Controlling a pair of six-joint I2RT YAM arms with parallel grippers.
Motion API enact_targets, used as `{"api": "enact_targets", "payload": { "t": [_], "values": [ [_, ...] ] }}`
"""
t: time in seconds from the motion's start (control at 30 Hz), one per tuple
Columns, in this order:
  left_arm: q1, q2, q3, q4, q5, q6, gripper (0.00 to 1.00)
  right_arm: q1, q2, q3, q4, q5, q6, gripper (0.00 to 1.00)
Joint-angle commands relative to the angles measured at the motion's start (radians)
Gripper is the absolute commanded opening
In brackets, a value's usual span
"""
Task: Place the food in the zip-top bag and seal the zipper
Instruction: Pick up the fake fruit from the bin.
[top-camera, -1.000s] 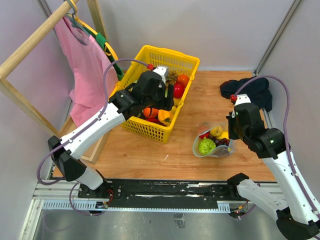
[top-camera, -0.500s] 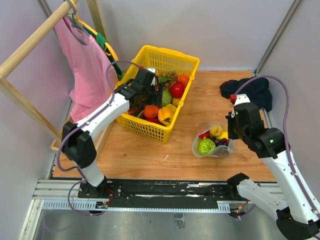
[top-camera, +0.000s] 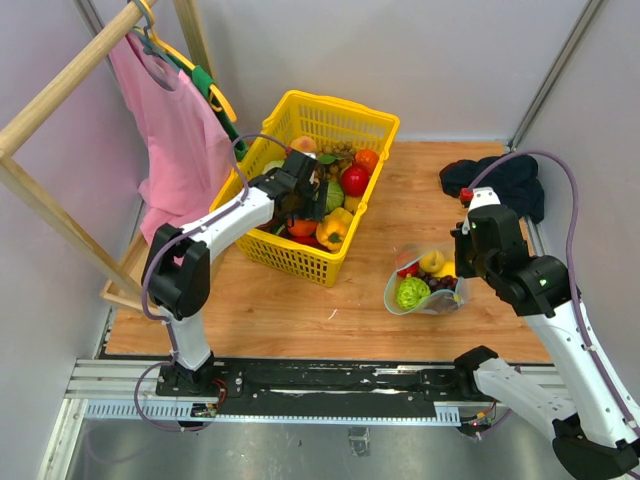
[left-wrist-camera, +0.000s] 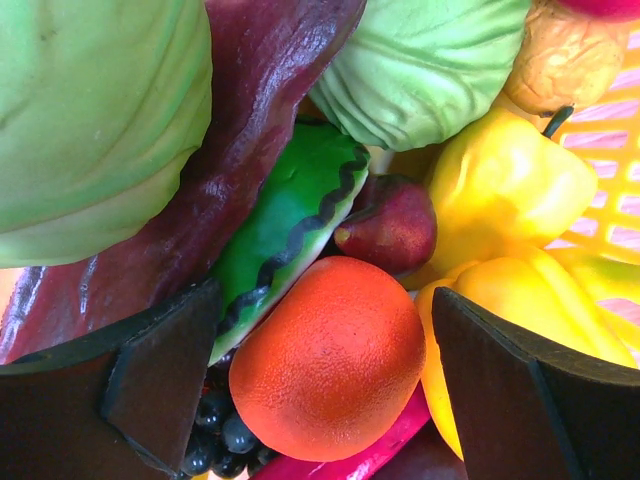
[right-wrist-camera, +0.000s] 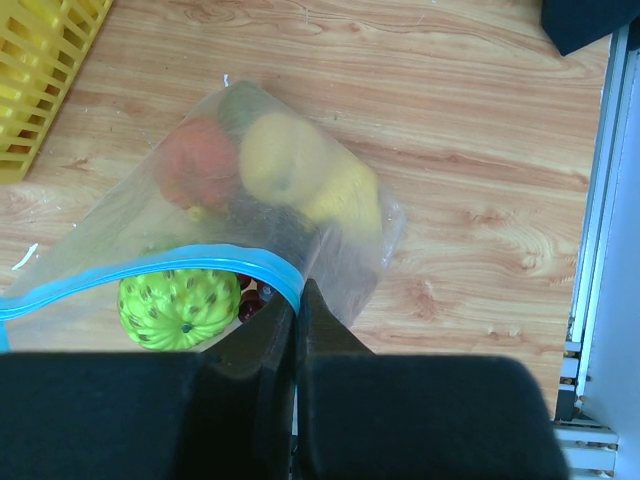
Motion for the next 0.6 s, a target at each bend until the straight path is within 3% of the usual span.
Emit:
{"api": "enact_targets", "payload": {
  "t": [0.0, 0.4, 0.57],
  "values": [
    [0.009, 0.042, -0.03, 0.021, 0.024, -0.003, 0.89, -0.024, -0.013, -0.005, 0.045, -0.007, 0.01, 0.01],
    [0.008, -0.094, -0.103, 0.007, 0.055, -0.034, 0.94, -0.024, -0.019, -0.011, 0.052, -0.021, 0.017, 0.01],
    [0.01, -0.06, -0.118, 0.023, 0.063, -0.036, 0.94, -0.024, -0.024, -0.012, 0.054, -0.037, 0.027, 0.01]
  ]
}}
